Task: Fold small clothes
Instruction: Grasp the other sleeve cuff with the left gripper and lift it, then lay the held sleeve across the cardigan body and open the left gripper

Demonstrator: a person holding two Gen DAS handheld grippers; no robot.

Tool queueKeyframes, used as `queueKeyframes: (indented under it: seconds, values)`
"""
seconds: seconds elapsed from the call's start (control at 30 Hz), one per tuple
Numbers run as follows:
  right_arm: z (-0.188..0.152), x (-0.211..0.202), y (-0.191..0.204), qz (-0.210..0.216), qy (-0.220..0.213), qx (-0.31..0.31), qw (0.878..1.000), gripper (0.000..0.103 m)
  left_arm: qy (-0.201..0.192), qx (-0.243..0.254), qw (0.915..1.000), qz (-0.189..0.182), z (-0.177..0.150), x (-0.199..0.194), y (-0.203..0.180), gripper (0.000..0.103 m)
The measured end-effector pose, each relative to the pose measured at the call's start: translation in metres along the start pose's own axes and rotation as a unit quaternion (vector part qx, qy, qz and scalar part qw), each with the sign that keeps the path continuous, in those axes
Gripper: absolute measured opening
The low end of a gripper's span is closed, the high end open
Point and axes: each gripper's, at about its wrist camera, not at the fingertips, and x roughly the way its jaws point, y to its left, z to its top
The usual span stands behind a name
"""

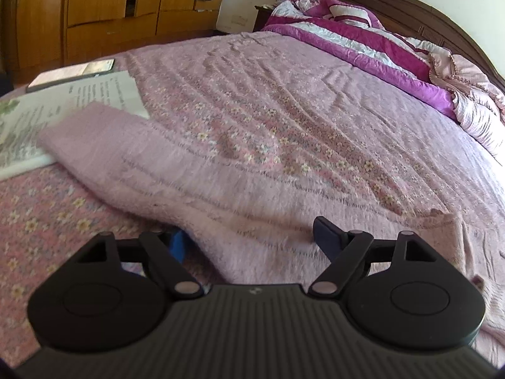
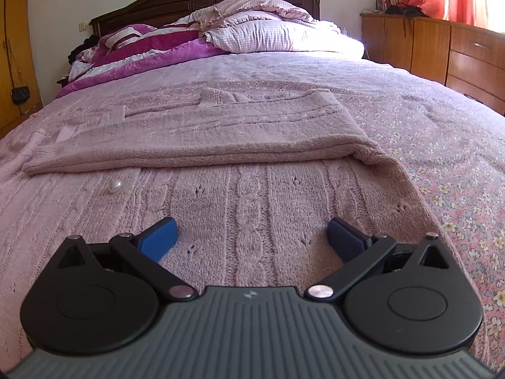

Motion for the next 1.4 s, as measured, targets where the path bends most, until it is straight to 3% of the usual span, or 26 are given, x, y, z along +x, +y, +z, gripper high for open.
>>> queueKeyframes:
  seconds: [0.13,0.2,0.27,0.3,0.37,0.63,0.83,0.93,1.17,1.4]
  values:
    - [-0.001,-0.001,0.000,-0.002,-0.002,0.006,1.000,0.103,-0.010,0.007,0.9999,0.003,0.003,0.010,-0.005,0.080]
    - [-0.002,-0.002,-0.001,0.000,-0.003,0.003,1.000,0.103,-0.013,0.017,0.9998,0.002,0.004,0.012,-0.008,0.073]
    - [-0.002,-0.003,-0.001,0.004,-0.004,-0.001,1.000,0.103,-0.015,0.035,0.9992,0.003,0.005,0.011,-0.010,0.027]
    - [-0.002,-0.003,-0.003,0.007,-0.004,-0.001,1.000,0.103,-0.017,0.047,0.9987,0.013,0.006,0.010,-0.011,0.014]
    - [-0.001,-0.005,-0.006,0.015,-0.003,0.004,1.000,0.103,-0.024,0.052,0.9982,0.017,0.009,0.006,-0.009,0.010]
    - [0.013,-0.016,-0.015,0.047,0.015,0.028,0.998,0.103,-0.112,0.067,0.9913,0.014,0.033,-0.051,-0.015,0.007]
    - [0.017,-0.026,-0.021,0.055,0.010,0.038,0.998,0.103,-0.167,0.082,0.9822,-0.024,0.052,-0.103,-0.036,0.007]
    - [0.021,-0.032,-0.024,0.057,0.004,0.037,0.998,0.103,-0.194,0.088,0.9752,-0.060,0.052,-0.124,-0.055,0.007]
    - [0.028,-0.046,-0.032,0.055,-0.018,0.052,0.997,0.103,-0.199,0.096,0.9655,-0.138,0.040,-0.145,-0.115,0.007]
    - [0.030,-0.051,-0.042,0.064,-0.024,0.070,0.995,0.103,-0.166,0.094,0.9584,-0.213,0.006,-0.147,-0.181,0.007]
